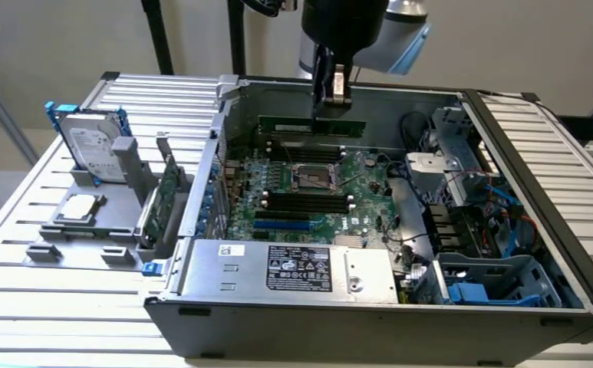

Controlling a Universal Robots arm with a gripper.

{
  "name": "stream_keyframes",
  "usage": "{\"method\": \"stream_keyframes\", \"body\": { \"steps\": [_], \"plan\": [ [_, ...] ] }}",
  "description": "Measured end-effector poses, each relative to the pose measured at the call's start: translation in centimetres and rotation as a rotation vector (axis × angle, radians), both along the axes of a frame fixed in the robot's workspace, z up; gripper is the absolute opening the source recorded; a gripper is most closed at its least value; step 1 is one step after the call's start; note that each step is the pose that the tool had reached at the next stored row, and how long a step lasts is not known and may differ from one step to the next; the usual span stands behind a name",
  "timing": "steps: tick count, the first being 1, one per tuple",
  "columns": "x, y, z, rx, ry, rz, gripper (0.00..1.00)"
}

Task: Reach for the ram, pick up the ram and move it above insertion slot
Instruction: 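Pick up the ram and move it above insertion slot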

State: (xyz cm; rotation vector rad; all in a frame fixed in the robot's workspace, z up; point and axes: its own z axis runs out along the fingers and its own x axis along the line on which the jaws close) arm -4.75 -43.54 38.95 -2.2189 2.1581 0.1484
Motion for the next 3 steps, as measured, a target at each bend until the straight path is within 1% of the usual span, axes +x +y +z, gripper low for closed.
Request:
{"method": "stream_keyframes", "body": {
  "steps": [3],
  "plan": [
    [0.00,0.00,0.00,0.0000,0.0000,0.000,0.14]
  ]
}}
